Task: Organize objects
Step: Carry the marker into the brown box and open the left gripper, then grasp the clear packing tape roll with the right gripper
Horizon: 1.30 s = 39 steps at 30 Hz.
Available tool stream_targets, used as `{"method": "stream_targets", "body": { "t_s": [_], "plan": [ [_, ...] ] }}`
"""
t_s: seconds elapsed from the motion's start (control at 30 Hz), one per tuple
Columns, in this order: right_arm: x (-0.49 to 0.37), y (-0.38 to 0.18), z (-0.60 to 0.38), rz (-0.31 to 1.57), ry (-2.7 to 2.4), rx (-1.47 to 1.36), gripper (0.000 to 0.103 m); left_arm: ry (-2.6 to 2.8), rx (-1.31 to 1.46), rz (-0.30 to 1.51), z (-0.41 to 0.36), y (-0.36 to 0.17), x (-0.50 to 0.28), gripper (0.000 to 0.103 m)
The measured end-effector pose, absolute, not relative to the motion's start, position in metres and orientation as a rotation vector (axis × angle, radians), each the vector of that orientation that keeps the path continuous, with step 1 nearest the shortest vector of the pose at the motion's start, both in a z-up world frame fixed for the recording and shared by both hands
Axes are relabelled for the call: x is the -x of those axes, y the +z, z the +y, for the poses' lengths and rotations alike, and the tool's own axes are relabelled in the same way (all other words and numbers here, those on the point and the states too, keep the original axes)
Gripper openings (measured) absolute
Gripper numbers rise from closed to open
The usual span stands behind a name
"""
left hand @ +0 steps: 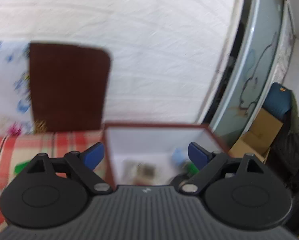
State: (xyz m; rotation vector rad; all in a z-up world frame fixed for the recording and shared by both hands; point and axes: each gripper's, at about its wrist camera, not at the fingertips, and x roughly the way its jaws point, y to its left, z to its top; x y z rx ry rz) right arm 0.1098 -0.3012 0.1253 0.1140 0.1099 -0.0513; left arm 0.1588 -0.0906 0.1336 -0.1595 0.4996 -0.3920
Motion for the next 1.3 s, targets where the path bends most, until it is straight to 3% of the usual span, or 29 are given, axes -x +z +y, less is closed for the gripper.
{"method": "stream_targets", "body": {
  "t_s": [0.13, 0.33, 0.6, 0.67, 0.93, 0.97, 1.0, 1.07, 1.3],
  "plan": [
    [-0.069, 0.105, -0.283, 0.072, -0.038, -0.126, 0.051, -0.316, 0.151, 0.603, -0.049, 0.076, -0.124, 0.092],
    [-0.071, 0.079, -0.230, 0.231, 0.193, -0.058, 0.051, -0.041, 0.090, 0.694, 0.037, 0.016, -0.076, 0.092],
    [-0.091, 0.079, -0.134, 0.393, 0.478, -0.006, 0.054, 0.438, 0.275, 0.593, 0.170, -0.011, -0.043, 0.093],
    [-0.107, 0.083, -0.115, 0.428, 0.521, -0.035, 0.054, 0.420, 0.337, 0.538, 0.181, -0.012, -0.039, 0.097],
    [-0.155, 0.087, -0.055, 0.488, 0.562, -0.009, 0.055, 0.352, 0.323, 0.526, 0.179, -0.013, -0.046, 0.097],
    [-0.155, 0.086, -0.050, 0.490, 0.574, -0.006, 0.062, 0.349, 0.327, 0.524, 0.180, -0.012, -0.047, 0.098],
    [-0.155, 0.085, -0.045, 0.488, 0.588, 0.002, 0.078, 0.346, 0.329, 0.521, 0.178, -0.013, -0.043, 0.098],
    [-0.153, 0.080, -0.035, 0.477, 0.612, 0.049, 0.093, 0.339, 0.341, 0.515, 0.177, -0.013, -0.040, 0.099],
    [-0.167, 0.058, -0.007, 0.481, 0.571, 0.170, 0.088, 0.334, 0.351, 0.505, 0.178, -0.013, -0.040, 0.099]
  ]
}}
